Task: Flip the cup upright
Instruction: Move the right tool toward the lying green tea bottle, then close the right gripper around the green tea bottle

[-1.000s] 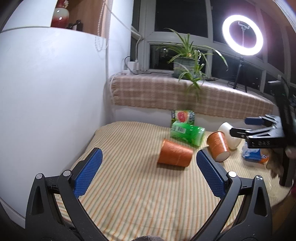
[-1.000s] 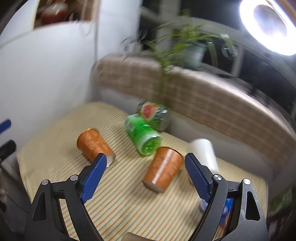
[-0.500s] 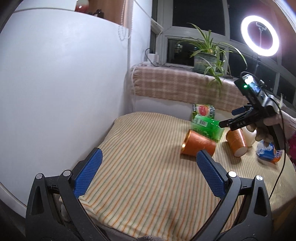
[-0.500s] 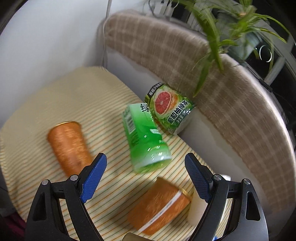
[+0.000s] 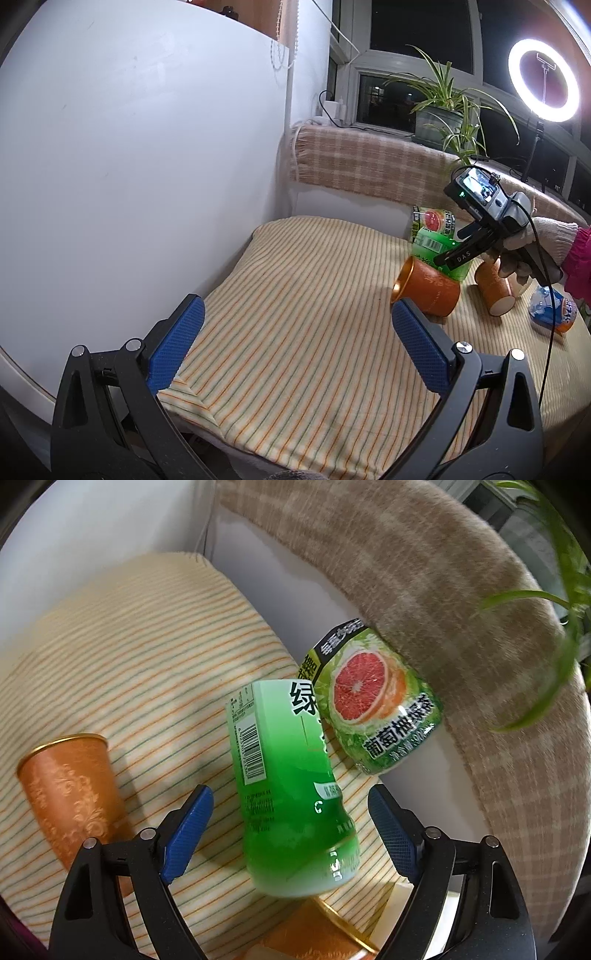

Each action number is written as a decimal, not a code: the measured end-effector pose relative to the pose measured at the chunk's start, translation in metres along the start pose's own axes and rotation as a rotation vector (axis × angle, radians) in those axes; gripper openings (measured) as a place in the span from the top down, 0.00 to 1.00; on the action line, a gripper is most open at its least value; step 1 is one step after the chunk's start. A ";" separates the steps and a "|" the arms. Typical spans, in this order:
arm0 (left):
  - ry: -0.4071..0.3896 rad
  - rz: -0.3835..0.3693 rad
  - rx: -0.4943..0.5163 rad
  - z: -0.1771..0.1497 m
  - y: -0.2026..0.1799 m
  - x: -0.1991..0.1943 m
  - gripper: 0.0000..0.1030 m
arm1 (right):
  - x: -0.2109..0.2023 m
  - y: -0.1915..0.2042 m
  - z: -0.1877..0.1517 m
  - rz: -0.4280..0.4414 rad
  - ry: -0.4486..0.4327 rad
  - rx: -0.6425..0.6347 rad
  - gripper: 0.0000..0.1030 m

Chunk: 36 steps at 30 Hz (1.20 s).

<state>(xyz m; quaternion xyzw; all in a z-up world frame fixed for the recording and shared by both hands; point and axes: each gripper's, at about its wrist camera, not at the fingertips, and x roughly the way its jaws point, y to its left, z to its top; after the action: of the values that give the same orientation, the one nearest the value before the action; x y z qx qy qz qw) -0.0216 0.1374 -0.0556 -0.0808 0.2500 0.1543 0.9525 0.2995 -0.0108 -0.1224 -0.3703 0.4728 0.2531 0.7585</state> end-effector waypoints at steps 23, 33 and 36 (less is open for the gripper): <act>0.006 -0.006 0.005 -0.002 -0.003 0.002 0.00 | 0.010 0.026 -0.013 -0.069 -0.018 -0.062 0.38; -0.019 -0.024 0.015 -0.004 -0.010 -0.013 0.00 | -0.044 0.034 -0.048 -0.024 -0.145 -0.049 0.38; -0.025 -0.031 0.019 -0.005 -0.013 -0.018 0.00 | -0.059 0.042 -0.057 -0.008 -0.184 -0.028 0.38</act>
<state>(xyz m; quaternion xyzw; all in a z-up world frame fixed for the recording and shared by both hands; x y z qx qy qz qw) -0.0346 0.1197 -0.0494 -0.0735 0.2381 0.1381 0.9586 0.2131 -0.0337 -0.0982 -0.3579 0.3959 0.2898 0.7944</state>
